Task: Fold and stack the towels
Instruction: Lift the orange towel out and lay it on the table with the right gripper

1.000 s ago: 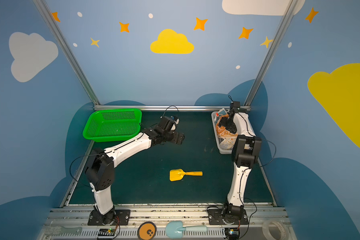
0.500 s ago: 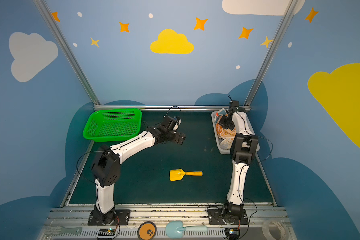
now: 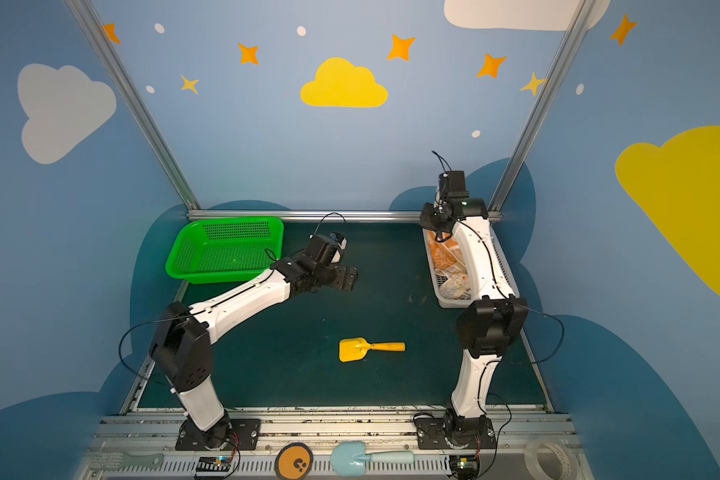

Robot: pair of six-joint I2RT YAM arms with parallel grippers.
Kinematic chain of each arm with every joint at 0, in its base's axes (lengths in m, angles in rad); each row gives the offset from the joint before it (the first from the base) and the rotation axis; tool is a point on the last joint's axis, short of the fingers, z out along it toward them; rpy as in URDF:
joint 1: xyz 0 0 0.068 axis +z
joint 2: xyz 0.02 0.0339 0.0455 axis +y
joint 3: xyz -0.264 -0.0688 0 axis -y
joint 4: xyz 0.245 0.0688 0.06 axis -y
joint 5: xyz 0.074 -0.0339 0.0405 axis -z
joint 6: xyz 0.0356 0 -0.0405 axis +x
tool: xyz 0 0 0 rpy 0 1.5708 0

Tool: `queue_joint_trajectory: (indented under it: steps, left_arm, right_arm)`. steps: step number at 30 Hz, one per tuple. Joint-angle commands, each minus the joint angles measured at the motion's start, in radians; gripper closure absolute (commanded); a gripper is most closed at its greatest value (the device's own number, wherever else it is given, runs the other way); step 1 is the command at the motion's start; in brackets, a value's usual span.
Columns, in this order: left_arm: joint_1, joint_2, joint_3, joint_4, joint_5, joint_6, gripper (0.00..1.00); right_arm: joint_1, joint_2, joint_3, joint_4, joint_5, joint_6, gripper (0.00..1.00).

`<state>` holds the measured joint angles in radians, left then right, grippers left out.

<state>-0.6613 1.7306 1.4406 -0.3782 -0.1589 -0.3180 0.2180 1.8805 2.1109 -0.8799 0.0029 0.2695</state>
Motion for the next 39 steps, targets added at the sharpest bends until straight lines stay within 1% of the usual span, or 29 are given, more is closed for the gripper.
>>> queue_joint_trajectory:
  steps: [1,3,7,10,13,16,20,23,25,27,29,30,32,33,37,39]
  left_arm:
    - [0.013,-0.099,-0.068,0.05,-0.025,-0.038,0.0]
    - [0.017,-0.155,-0.117,0.053,-0.038,-0.053,0.0]
    - [0.029,-0.253,-0.206,0.068,-0.048,-0.077,0.0]
    - [0.035,-0.316,-0.259,0.08,-0.066,-0.085,0.0]
    - [0.045,-0.36,-0.293,0.077,-0.076,-0.093,0.0]
    - [0.056,-0.388,-0.319,0.059,-0.082,-0.097,0.0]
    - [0.08,-0.416,-0.349,0.043,-0.081,-0.101,0.0]
    - [0.098,-0.431,-0.367,0.033,-0.078,-0.105,0.0]
    - [0.108,-0.434,-0.376,0.033,-0.072,-0.11,0.0]
    - [0.114,-0.43,-0.383,0.037,-0.064,-0.116,0.0]
    - [0.12,-0.419,-0.392,0.051,-0.055,-0.127,0.0]
    - [0.122,-0.407,-0.395,0.058,-0.047,-0.132,0.0]
    - [0.126,-0.379,-0.396,0.065,-0.031,-0.146,0.0]
    - [0.126,-0.364,-0.397,0.07,-0.022,-0.154,0.0]
    - [0.127,-0.32,-0.404,0.079,0.0,-0.176,0.0]
    - [0.129,-0.303,-0.406,0.083,0.002,-0.18,0.0]
  right_arm:
    - [0.125,-0.065,-0.053,0.125,0.057,-0.079,1.0]
    - [0.198,-0.072,0.003,0.13,0.045,-0.091,1.0]
    - [0.316,-0.033,0.171,0.078,0.011,-0.122,1.0]
    - [0.355,-0.032,0.181,0.126,0.0,-0.102,1.0]
    - [0.343,-0.002,0.172,0.142,-0.008,-0.061,1.0]
    - [0.314,0.055,0.124,0.158,-0.012,-0.025,1.0]
    - [0.232,0.162,0.055,0.162,-0.023,0.044,1.0]
    - [0.177,0.231,0.006,0.185,-0.038,0.053,0.99]
    - [0.147,0.27,0.008,0.172,-0.044,0.046,0.76]
    - [0.123,0.295,0.033,0.13,-0.083,0.049,0.46]
    - [0.116,0.289,0.037,0.097,-0.119,0.058,0.3]
    - [0.119,0.276,0.029,0.085,-0.125,0.057,0.23]
    - [0.134,0.241,-0.006,0.057,-0.127,0.059,0.16]
    - [0.146,0.216,-0.039,0.052,-0.136,0.062,0.14]
    - [0.211,0.128,-0.242,0.117,-0.168,0.064,0.12]
    - [0.237,0.114,-0.325,0.15,-0.203,0.086,0.12]
